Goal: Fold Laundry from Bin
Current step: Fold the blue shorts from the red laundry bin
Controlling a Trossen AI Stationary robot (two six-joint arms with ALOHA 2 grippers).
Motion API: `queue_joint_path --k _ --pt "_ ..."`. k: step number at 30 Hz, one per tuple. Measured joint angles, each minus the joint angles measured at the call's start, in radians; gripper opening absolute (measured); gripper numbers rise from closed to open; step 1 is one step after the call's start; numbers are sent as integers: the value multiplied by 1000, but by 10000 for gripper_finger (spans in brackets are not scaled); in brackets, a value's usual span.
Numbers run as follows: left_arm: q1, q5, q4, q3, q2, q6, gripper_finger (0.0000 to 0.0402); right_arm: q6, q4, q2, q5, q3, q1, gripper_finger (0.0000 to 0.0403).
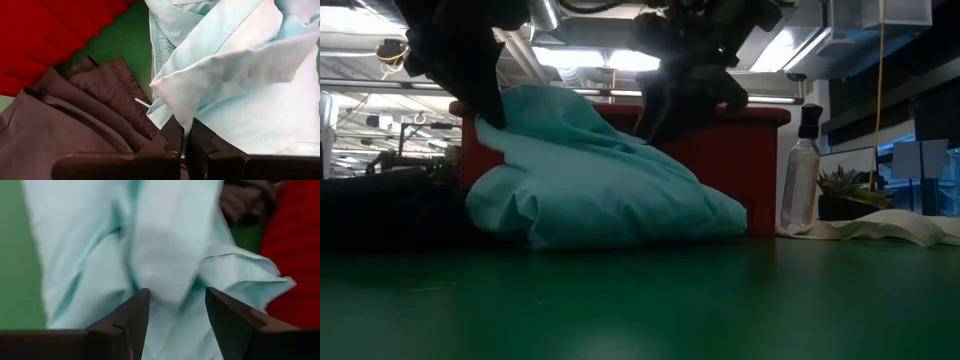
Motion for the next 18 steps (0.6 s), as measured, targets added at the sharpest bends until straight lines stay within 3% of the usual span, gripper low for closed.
queue_joint_path --k 5,11,18 --pt "0 0 1 0 0 0 0 -30 30 4 -1 2 2 146" --pt "0 0 3 0 0 0 0 -52 71 5 1 1 -6 16" --pt "0 0 8 0 0 0 0 -159 287 5 74 1 -7 13"
